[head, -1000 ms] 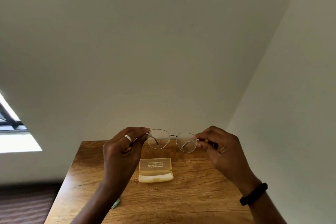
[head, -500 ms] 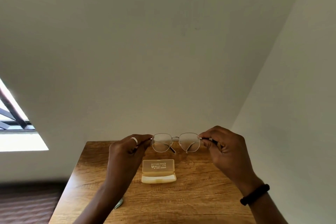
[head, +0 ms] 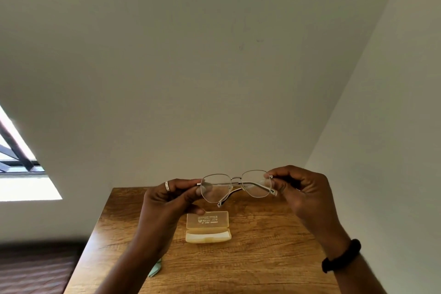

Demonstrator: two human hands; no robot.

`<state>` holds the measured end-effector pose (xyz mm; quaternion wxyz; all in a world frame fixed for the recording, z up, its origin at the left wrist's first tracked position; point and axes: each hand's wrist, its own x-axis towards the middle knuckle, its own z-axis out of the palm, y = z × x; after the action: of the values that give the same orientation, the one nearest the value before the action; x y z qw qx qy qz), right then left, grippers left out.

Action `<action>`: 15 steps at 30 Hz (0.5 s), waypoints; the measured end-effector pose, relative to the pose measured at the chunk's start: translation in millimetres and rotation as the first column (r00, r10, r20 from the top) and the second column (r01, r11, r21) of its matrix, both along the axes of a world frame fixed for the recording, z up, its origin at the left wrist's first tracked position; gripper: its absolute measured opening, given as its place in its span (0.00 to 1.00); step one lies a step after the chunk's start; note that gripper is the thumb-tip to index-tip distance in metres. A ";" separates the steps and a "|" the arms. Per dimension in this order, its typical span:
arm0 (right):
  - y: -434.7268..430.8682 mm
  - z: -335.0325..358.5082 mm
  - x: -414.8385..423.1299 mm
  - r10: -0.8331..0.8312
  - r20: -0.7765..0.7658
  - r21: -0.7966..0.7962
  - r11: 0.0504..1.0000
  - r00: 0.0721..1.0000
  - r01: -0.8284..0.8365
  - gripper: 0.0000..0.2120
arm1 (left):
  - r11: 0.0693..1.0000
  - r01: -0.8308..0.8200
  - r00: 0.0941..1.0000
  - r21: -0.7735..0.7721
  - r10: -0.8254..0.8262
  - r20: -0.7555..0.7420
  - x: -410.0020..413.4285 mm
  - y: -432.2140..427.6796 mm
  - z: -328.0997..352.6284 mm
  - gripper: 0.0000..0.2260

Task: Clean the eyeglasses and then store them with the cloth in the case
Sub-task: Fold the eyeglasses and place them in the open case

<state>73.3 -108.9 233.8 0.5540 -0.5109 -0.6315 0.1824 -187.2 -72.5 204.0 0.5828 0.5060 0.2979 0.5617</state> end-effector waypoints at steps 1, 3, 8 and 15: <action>-0.4 1.0 -1.1 0.010 -0.019 -0.005 1.000 1.000 -0.010 0.07 | 1.000 -0.005 1.000 0.008 0.005 0.003 0.3 0.1 0.0 0.19; -0.8 1.3 -2.4 0.020 -0.029 -0.007 1.000 0.999 -0.020 0.06 | 0.999 -0.033 0.999 0.002 0.033 0.007 1.1 0.7 0.1 0.13; 0.4 -1.7 -6.7 0.048 -0.137 0.014 0.999 0.989 -0.046 0.06 | 0.999 -0.038 0.999 -0.005 0.038 0.007 1.0 1.5 -1.9 0.16; 2.1 -24.4 -28.6 0.071 -0.539 0.007 0.997 0.839 -0.079 0.18 | 0.991 -0.120 0.992 0.061 0.123 -0.041 2.4 3.1 -7.9 0.07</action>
<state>44.7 -106.8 209.4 0.6976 -0.4183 -0.4685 0.3449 -184.7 -69.4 196.1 0.5256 0.5161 0.3245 0.5933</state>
